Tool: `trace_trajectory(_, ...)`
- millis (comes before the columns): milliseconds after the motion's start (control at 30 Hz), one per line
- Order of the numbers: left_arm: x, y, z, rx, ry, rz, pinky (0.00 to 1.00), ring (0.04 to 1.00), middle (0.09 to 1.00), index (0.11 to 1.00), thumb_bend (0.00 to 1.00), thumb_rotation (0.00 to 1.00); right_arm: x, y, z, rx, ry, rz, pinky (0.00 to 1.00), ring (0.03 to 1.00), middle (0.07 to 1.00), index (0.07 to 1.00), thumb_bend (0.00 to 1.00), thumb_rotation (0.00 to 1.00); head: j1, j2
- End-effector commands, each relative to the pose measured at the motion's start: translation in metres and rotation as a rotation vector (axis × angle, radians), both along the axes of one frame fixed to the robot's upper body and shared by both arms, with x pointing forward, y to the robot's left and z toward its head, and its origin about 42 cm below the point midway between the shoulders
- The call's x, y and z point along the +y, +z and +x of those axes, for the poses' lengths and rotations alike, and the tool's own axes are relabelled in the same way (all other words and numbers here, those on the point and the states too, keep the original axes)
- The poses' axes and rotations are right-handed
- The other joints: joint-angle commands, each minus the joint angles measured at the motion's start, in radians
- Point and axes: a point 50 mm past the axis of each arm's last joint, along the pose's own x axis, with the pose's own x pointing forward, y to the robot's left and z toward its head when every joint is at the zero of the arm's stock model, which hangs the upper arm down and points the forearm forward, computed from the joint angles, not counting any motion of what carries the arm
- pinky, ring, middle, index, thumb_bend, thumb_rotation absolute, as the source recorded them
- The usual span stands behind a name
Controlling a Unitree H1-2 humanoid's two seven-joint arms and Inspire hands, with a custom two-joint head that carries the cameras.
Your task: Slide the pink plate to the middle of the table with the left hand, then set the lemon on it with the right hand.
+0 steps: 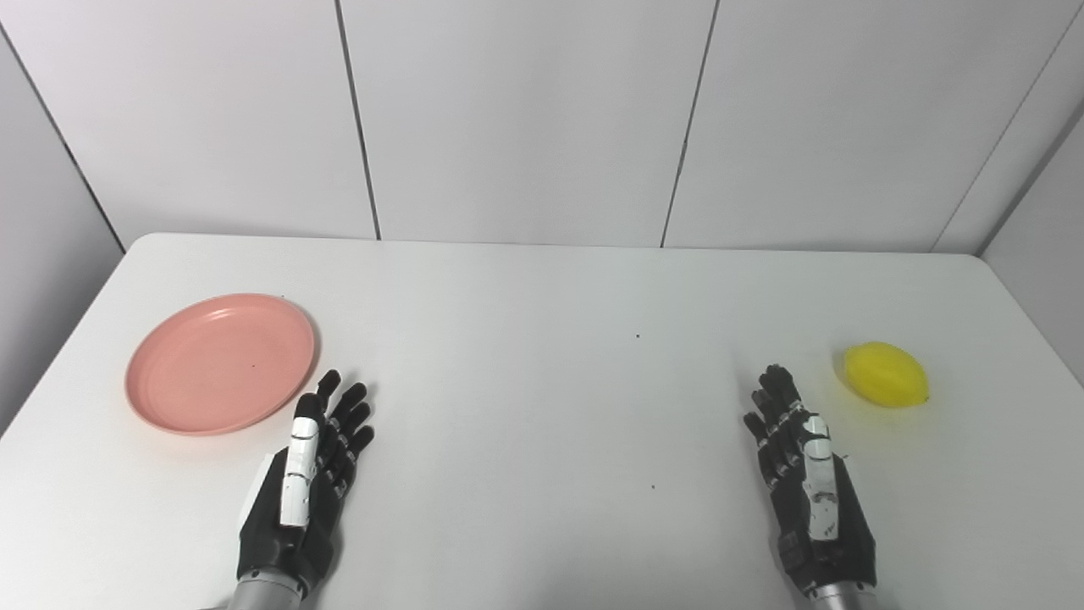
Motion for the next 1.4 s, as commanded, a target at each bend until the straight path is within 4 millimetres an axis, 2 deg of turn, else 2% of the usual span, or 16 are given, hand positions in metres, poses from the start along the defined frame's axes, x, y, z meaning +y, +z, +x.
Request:
trace_trajectory(0, -0.010, -0.013, -0.026, 0.045, 0.045, -0.063, 1.00, 0.976, 0.957, 0.989, 0.61, 0.96, 0.001, -0.002, -0.002, 0.020, -0.003, 0.002, 1.00, 1.000, 0.980, 0.949, 0.76, 0.96, 0.001, -0.001)
trace_trajectory(967, -0.013, -0.014, -0.024, 0.049, 0.044, -0.066, 1.00, 0.971, 0.954, 0.989, 0.59, 0.97, 0.000, -0.003, 0.000, 0.059, 0.020, 0.000, 1.00, 1.000, 0.988, 0.958, 0.77, 0.97, 0.007, -0.007)
trace_trajectory(1100, -0.016, -0.016, -0.023, 0.056, 0.055, -0.067, 1.00, 0.961, 0.947, 0.979, 0.59, 0.96, -0.004, -0.005, 0.001, 0.059, 0.020, 0.000, 1.00, 1.000, 0.990, 0.959, 0.76, 0.97, 0.036, -0.020)
trace_trajectory(1367, -0.033, -0.022, -0.021, 0.056, 0.063, -0.066, 0.99, 0.947, 0.936, 0.970, 0.60, 0.93, -0.020, -0.013, 0.001, 0.057, 0.025, 0.011, 1.00, 1.000, 0.999, 0.970, 0.74, 0.97, 0.145, -0.058)
